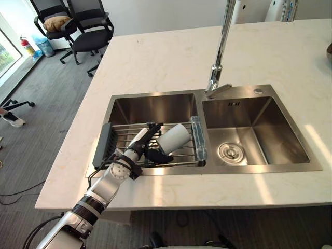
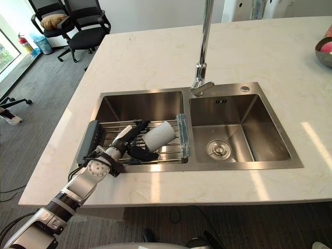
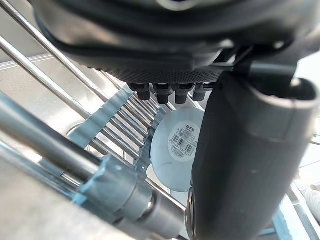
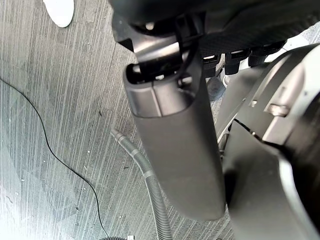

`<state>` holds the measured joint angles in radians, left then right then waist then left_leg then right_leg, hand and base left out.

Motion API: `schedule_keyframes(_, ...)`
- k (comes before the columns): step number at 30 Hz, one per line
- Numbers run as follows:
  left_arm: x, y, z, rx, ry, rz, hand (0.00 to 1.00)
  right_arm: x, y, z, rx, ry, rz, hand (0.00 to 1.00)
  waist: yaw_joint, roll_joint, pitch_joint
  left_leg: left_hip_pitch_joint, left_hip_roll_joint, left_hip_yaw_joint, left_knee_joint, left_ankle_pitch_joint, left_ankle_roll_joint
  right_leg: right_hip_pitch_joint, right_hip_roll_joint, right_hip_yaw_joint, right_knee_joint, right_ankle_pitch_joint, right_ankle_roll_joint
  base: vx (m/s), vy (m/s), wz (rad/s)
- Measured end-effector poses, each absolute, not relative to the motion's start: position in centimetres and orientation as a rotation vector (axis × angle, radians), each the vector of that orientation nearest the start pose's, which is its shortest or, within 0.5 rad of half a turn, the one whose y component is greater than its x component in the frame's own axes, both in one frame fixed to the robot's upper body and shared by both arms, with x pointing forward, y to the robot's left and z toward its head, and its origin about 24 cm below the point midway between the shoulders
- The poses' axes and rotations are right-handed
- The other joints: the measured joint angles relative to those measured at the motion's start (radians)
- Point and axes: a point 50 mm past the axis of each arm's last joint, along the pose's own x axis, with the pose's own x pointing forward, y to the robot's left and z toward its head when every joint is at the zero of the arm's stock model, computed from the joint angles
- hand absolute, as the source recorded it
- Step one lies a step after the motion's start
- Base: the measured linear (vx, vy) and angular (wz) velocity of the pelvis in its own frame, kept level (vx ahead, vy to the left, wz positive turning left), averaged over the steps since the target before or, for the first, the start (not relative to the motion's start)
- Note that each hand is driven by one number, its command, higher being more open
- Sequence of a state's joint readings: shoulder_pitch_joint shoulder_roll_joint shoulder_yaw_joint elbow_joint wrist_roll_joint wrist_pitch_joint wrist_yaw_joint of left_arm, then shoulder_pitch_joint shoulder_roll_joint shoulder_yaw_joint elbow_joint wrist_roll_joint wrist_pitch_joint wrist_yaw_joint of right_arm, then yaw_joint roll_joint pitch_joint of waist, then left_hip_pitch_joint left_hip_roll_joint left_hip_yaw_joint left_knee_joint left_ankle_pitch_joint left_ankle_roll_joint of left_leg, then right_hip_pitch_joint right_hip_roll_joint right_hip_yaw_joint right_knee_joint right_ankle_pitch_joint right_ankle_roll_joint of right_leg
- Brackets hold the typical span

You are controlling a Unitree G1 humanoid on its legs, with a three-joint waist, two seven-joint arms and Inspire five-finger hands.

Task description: Walk over to the sink, pick up the cup, carry it to the dishwasher, place the cup inside the dishwasher, then close the dishwasher door

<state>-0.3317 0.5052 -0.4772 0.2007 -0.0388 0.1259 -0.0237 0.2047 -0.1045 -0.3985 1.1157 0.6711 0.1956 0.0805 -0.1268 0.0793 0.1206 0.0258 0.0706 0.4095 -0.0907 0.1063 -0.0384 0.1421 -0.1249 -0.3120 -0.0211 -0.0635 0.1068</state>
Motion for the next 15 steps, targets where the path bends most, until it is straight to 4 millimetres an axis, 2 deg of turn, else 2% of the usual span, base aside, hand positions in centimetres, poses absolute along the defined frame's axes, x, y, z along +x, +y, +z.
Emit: schedule_keyframes(15,29.88,14.69,4.94,0.551,0.125,-0.407,1.0,1.32,-21.63,-17.17,0.832,1.2,-0.772,1.0,0.0,-0.004,0.01,0.001,0.0,0.001,0.0,0.0,0.0,0.0,0.0,0.001,0.002,0.0,0.0,0.0,0.0,0.0)
